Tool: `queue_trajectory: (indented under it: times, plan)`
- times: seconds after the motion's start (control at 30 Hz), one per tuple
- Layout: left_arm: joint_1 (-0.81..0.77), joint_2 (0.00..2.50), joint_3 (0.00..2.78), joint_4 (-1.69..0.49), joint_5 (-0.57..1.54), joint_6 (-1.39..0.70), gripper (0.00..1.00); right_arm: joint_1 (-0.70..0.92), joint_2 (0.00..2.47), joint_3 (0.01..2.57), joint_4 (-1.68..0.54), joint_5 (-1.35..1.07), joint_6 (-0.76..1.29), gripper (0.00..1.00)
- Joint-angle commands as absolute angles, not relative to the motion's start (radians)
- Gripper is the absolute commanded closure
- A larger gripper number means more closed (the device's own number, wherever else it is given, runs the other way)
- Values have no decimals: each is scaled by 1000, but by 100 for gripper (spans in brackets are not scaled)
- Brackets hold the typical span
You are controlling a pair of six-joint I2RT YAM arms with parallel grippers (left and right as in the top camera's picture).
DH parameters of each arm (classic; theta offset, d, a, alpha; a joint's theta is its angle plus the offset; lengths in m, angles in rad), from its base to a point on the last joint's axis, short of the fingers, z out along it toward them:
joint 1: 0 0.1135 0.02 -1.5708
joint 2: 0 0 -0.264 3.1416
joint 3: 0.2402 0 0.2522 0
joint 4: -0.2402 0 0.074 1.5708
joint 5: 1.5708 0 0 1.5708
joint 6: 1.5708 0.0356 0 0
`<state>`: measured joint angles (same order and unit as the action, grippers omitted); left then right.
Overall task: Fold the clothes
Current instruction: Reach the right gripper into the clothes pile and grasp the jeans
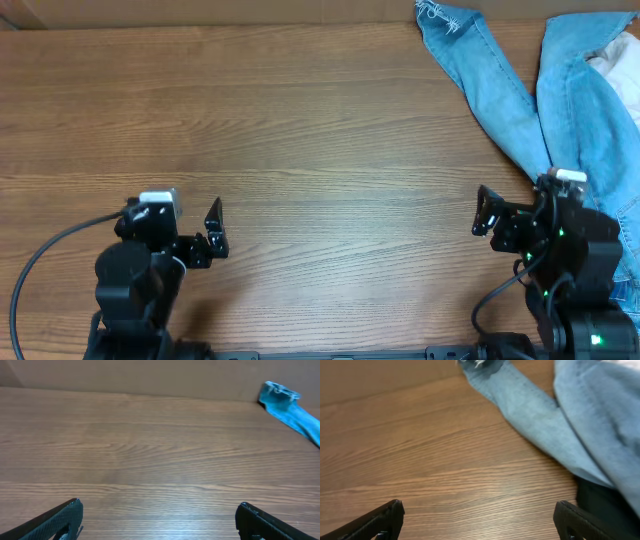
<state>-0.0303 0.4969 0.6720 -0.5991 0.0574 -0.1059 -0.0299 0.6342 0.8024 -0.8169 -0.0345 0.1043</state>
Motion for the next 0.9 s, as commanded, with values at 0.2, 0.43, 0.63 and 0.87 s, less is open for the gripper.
queue_trajectory:
  times: [0.2,0.43,0.63,0.87]
  plan:
    - [-20,535,706,-602,131,-143,0,-40,675,834,-863,204,321,0]
    - [-20,588,707,-599,123,-166,0,-186,748,834,-917,286,377,0]
    - [-20,709,710,-594,124,-209,0,-450,824,834,-982,266,398,0]
    - [-20,783,710,-594,163,-218,0,-608,884,833,-991,210,398,0]
